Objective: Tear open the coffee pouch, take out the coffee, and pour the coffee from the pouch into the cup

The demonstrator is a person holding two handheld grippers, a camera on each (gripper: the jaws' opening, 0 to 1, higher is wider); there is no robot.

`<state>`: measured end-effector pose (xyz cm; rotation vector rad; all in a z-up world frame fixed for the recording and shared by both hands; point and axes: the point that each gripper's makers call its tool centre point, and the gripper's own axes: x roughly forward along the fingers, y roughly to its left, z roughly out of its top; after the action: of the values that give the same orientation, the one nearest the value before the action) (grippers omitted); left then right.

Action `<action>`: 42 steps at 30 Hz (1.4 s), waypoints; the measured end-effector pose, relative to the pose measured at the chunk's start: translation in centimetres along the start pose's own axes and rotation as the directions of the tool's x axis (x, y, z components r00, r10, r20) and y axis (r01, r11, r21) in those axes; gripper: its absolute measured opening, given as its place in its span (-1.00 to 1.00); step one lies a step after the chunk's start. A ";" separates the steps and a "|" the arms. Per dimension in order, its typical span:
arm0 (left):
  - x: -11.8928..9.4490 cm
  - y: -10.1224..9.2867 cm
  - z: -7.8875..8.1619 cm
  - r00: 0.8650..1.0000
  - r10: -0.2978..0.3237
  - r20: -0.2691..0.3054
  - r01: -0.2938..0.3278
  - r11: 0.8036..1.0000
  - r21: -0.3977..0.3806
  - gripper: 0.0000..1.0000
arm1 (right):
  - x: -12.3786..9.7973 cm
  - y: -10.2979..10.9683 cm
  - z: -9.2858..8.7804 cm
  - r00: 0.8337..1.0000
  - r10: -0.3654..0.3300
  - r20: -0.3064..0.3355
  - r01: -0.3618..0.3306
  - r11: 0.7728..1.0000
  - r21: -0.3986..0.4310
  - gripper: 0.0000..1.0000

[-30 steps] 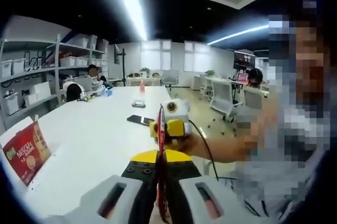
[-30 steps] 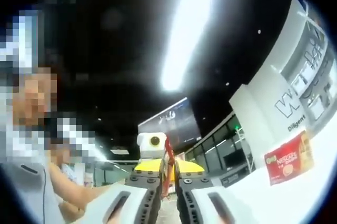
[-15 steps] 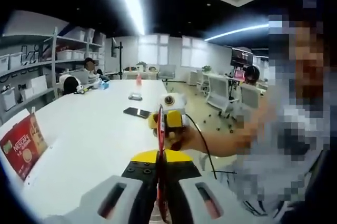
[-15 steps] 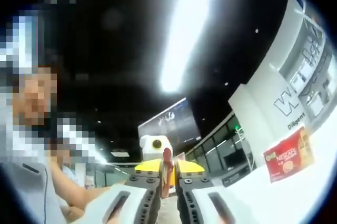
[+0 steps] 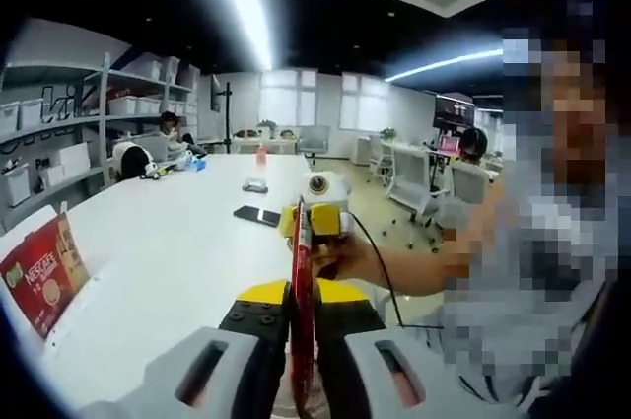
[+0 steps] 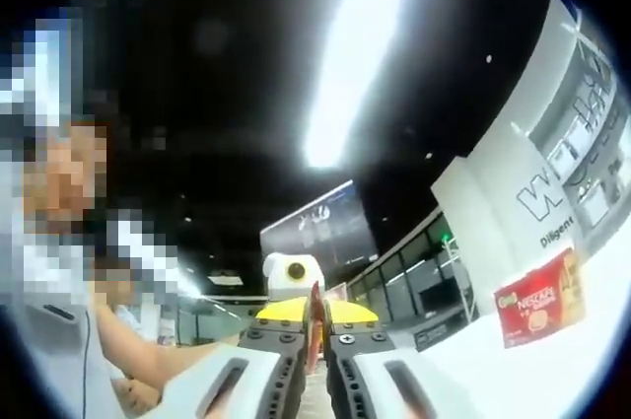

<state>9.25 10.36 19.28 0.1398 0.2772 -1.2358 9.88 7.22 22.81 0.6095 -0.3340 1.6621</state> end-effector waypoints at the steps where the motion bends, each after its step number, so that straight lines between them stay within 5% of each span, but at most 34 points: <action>1: 0.0 0.0 0.0 1.000 0.002 -0.001 -0.002 1.000 0.002 -0.76 | 0.1 -0.1 0.2 1.000 0.001 -0.003 -0.001 1.000 -0.001 -0.88; 27: -0.2 -0.2 0.3 0.998 0.032 0.049 -0.034 0.999 0.032 -0.75 | 0.5 1.1 2.2 0.984 -0.054 -0.170 0.038 0.995 -0.097 -0.88; 42: -0.8 0.2 0.3 0.995 0.046 0.088 -0.047 0.999 0.013 -0.73 | -0.1 0.6 2.5 0.984 -0.081 -0.160 0.065 0.992 -0.104 -0.88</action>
<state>9.24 11.06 19.75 0.1042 0.1878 -1.1945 9.84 5.73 24.84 0.4038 -0.2693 1.6029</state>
